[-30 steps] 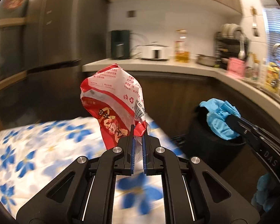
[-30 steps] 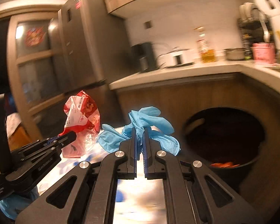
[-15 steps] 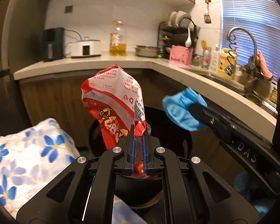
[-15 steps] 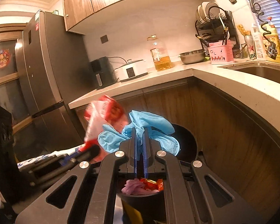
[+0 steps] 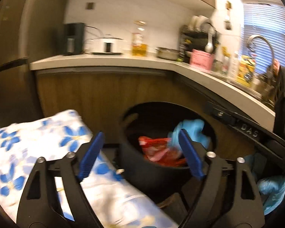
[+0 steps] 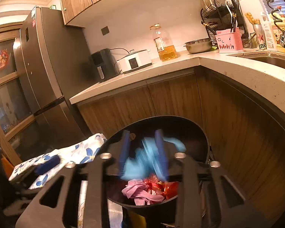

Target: Collect trash

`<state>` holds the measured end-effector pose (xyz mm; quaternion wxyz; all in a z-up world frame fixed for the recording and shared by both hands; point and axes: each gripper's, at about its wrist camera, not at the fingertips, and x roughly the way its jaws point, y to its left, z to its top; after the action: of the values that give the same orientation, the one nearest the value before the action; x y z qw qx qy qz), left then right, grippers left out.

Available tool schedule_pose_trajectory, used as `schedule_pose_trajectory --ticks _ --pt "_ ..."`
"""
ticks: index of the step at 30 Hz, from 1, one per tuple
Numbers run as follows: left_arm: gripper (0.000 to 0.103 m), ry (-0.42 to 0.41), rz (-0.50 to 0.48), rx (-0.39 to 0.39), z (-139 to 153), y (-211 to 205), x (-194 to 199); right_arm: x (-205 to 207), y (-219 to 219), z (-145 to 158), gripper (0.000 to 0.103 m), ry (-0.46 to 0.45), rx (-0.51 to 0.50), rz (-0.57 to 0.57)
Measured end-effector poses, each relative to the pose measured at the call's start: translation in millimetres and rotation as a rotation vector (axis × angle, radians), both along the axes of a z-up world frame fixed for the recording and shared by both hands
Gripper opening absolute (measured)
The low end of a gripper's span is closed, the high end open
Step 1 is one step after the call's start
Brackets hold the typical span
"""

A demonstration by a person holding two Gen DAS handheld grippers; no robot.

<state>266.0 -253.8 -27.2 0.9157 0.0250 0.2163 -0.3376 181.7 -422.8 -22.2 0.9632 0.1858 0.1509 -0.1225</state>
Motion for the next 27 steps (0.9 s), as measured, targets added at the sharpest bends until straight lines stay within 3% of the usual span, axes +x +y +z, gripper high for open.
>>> schedule_pose_trajectory --ticks 2,4,10,14,17,27 --pt "0.093 -0.012 0.067 -0.003 3.3 15.5 -5.6 -2.3 2.4 1.1 0.046 0.004 -0.001 -0.010" --pt "0.096 -0.018 0.134 -0.002 7.4 30.4 -13.0 -6.9 7.0 3.2 0.057 0.008 -0.009 -0.027" --pt "0.097 -0.016 0.274 0.007 16.2 76.6 -42.2 -33.8 45.3 10.8 0.087 0.046 -0.079 -0.051" --pt "0.097 -0.018 0.323 0.017 18.2 104.7 -65.2 -52.8 76.3 11.6 0.089 0.088 -0.110 -0.035" --pt "0.097 -0.013 0.343 0.025 20.3 123.2 -82.6 -70.1 96.9 15.1 0.096 0.091 -0.134 -0.025" --pt "0.097 -0.046 0.381 0.026 32.2 169.2 -154.0 -131.2 162.5 18.7 0.097 0.140 -0.211 -0.014"
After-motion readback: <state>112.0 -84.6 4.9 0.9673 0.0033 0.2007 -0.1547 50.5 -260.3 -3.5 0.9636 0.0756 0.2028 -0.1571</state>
